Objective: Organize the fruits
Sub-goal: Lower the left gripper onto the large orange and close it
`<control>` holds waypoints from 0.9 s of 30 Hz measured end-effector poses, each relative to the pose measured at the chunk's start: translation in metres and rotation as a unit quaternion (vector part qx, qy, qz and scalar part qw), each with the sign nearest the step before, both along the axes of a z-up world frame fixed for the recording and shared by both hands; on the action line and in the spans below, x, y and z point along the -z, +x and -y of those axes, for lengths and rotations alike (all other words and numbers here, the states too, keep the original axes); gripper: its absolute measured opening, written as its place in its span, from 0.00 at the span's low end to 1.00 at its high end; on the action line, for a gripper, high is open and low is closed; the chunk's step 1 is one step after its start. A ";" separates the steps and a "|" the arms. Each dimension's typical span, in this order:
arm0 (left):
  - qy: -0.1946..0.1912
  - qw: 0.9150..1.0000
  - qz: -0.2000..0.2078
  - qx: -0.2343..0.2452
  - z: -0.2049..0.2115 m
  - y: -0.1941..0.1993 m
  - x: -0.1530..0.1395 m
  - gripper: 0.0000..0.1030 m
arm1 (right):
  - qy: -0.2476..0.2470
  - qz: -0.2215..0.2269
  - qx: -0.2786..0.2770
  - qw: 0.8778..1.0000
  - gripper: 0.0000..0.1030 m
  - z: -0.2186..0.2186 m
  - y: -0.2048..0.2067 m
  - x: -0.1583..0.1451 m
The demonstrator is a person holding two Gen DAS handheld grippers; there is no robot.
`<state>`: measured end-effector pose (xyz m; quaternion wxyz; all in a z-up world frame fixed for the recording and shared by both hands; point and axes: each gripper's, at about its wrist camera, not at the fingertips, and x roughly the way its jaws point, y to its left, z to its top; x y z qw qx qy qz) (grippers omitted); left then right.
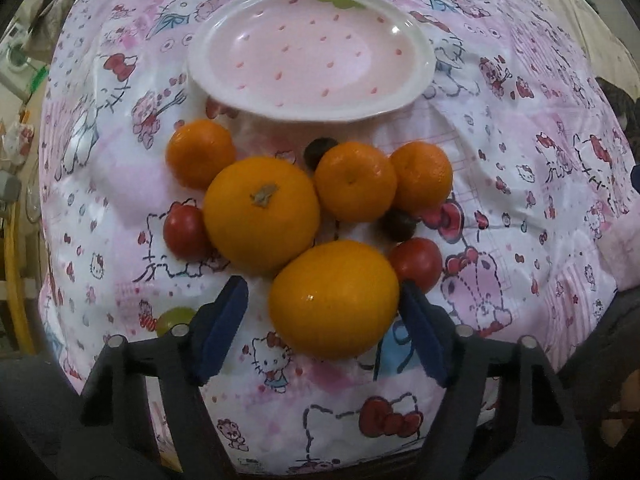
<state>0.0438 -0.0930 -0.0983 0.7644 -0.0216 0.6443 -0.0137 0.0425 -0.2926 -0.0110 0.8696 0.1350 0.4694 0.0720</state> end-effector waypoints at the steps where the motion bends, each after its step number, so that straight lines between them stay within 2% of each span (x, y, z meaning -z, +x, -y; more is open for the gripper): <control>1: -0.007 1.000 0.000 0.002 0.001 0.000 0.000 0.63 | 0.000 -0.001 0.001 1.000 1.00 0.000 0.000 0.000; 3: -0.013 1.000 -0.002 0.005 0.002 0.001 -0.002 0.56 | 0.000 -0.001 -0.001 1.000 1.00 -0.001 0.000 0.000; 6: -0.017 1.000 0.001 0.010 0.001 -0.003 -0.006 0.53 | -0.004 0.001 -0.008 1.000 1.00 -0.004 0.000 0.001; 13: -0.039 0.999 0.003 0.019 -0.014 -0.023 -0.025 0.52 | -0.013 0.001 -0.014 1.000 1.00 -0.010 -0.001 0.002; 21: -0.058 0.997 0.046 0.017 -0.053 -0.038 -0.080 0.51 | -0.026 -0.001 -0.016 1.000 1.00 -0.012 -0.003 0.004; 27: -0.035 0.995 0.091 0.007 -0.076 -0.027 -0.104 0.51 | -0.033 -0.005 -0.021 0.999 1.00 -0.018 -0.003 0.009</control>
